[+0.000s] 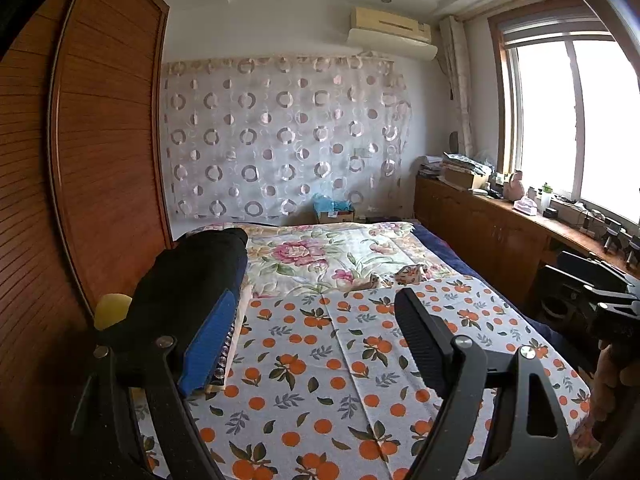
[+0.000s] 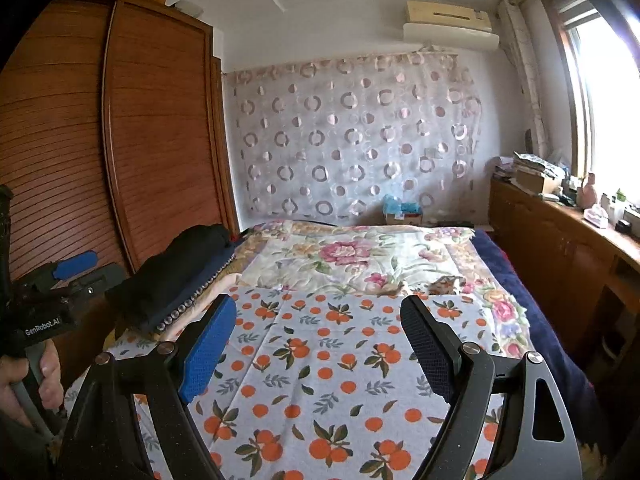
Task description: Fold small clothes
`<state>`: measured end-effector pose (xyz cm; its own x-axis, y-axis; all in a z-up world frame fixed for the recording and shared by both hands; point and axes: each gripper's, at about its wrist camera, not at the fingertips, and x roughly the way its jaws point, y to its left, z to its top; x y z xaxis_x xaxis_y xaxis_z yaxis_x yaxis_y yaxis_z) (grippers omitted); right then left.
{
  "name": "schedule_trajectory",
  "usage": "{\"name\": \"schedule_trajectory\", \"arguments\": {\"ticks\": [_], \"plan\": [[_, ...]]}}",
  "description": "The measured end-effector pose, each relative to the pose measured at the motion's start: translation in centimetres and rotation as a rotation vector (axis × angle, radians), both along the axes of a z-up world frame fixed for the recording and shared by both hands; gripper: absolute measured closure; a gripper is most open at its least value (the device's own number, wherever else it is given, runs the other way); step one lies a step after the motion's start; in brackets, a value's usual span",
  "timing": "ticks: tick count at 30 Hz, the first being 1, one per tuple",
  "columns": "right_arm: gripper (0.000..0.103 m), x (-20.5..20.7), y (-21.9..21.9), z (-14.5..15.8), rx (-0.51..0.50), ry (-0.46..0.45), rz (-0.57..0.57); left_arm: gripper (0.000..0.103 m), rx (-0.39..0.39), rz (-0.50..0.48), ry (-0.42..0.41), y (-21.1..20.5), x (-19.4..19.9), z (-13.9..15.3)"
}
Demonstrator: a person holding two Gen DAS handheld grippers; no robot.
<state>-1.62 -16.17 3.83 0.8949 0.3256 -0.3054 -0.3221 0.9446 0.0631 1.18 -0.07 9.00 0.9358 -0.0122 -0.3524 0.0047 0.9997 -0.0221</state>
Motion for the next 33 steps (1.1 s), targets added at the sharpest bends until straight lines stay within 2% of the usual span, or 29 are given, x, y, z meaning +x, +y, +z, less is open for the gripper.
{"name": "schedule_trajectory", "arguments": {"ticks": [11,33], "plan": [[0.018,2.3,-0.5,-0.8,0.007,0.007,-0.013,0.020,0.000,0.000,0.000,0.1,-0.1,-0.1],[0.018,2.3,-2.7,-0.8,0.001,0.009,-0.010,0.020,0.000,-0.001,0.001,0.1,-0.2,0.1]]}}
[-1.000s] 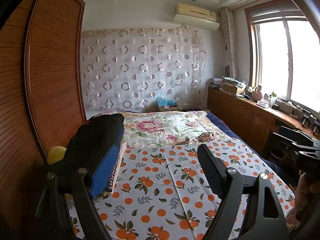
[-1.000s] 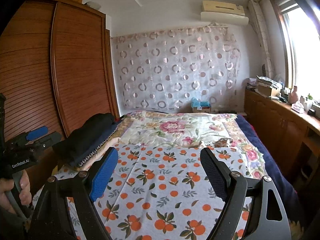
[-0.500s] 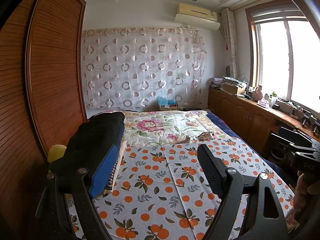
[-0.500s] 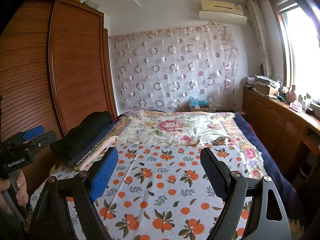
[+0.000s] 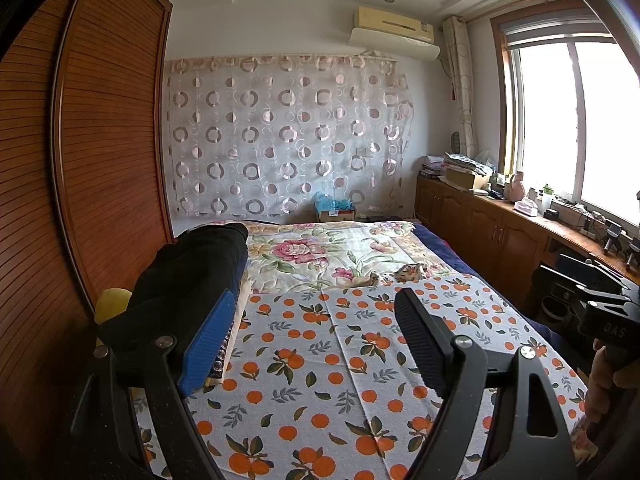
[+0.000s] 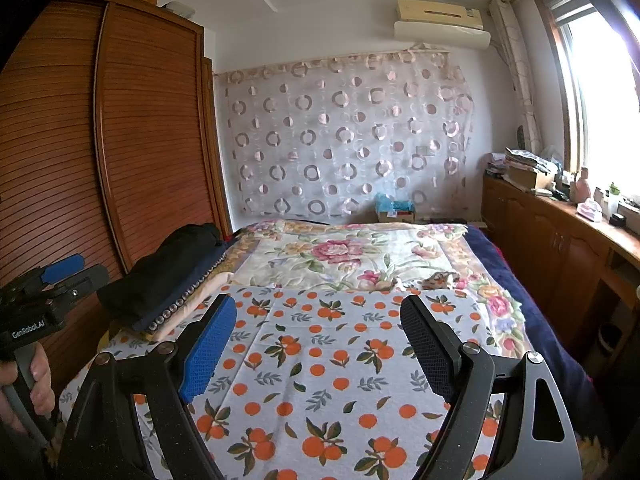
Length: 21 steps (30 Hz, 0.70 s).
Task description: Fold small clothes
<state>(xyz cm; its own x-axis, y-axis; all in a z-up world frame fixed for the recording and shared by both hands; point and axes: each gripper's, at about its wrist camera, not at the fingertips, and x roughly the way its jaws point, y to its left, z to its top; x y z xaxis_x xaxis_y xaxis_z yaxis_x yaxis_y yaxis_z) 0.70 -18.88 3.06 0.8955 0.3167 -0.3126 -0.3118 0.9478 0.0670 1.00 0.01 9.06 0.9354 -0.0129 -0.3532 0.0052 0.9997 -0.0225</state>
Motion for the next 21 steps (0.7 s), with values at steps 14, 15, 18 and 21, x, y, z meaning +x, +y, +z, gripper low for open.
{"name": "schedule_trajectory", "arguments": {"ticks": [14,15,18,21], "plan": [[0.018,0.07,-0.27,0.02,-0.002,-0.002,0.001,0.020,0.000,0.001,0.001,-0.02,0.01,-0.04],[0.018,0.06,-0.34,-0.08,-0.001,-0.002,0.003,0.020,0.000,0.000,0.001,0.00,-0.02,0.03],[0.018,0.08,-0.46,-0.14,-0.003,-0.002,0.005,0.020,-0.001,0.000,0.001,-0.02,0.02,-0.03],[0.018,0.03,-0.53,-0.23,-0.004,-0.003,0.005,0.020,0.000,0.000,0.001,-0.01,-0.04,0.07]]}}
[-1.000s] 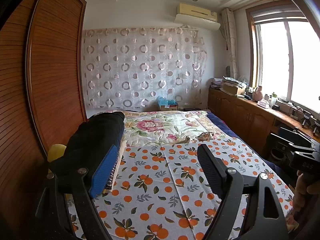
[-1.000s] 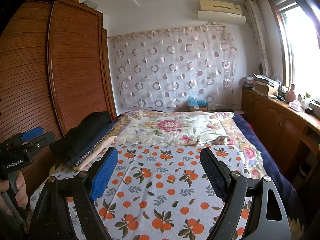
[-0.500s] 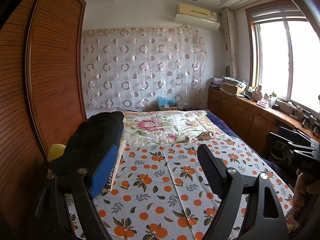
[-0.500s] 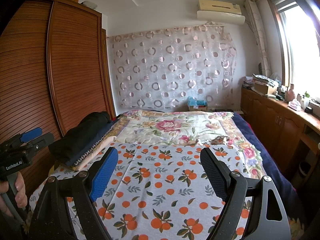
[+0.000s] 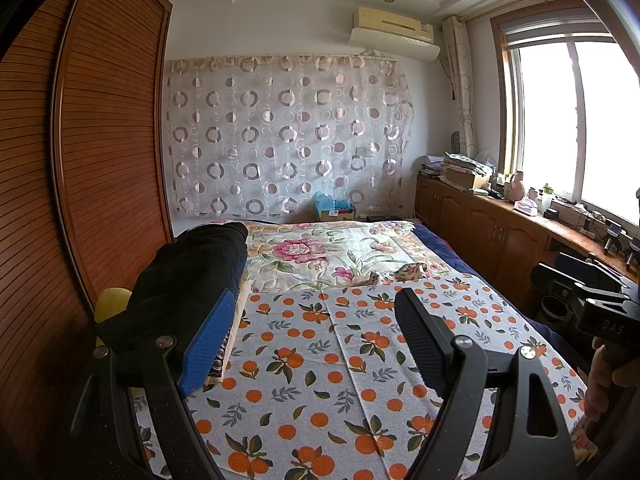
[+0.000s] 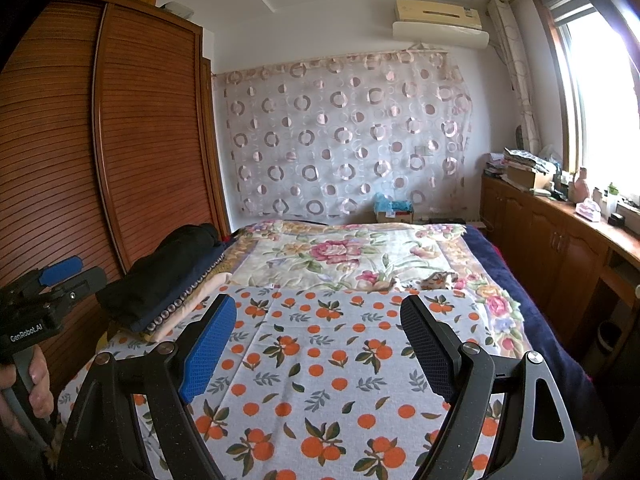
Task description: Fold small clothes
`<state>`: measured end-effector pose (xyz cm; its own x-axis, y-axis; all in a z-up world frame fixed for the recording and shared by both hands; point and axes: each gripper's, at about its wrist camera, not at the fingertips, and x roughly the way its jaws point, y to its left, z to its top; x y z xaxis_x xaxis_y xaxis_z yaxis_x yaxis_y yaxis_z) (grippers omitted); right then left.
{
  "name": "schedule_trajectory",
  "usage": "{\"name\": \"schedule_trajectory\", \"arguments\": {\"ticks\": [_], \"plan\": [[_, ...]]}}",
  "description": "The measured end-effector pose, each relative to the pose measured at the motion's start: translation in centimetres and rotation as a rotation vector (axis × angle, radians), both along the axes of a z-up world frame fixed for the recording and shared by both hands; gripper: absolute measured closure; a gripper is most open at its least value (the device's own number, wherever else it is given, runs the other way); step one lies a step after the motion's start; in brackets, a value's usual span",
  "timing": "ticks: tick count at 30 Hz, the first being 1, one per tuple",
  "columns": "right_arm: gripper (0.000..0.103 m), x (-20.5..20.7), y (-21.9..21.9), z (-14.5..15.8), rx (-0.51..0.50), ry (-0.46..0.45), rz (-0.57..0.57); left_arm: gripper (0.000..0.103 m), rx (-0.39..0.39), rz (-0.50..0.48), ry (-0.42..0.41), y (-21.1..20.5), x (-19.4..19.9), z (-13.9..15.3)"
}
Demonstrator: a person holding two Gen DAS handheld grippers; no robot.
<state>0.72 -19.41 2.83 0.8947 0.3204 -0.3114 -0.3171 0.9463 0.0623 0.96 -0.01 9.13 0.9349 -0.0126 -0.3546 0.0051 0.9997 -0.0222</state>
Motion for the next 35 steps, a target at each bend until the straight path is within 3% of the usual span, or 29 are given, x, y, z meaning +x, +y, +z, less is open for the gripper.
{"name": "schedule_trajectory", "arguments": {"ticks": [35], "plan": [[0.018,0.06,-0.38,0.07,0.002,0.001,0.000,0.020,-0.002,0.000,0.000,-0.12,0.00,-0.03]]}}
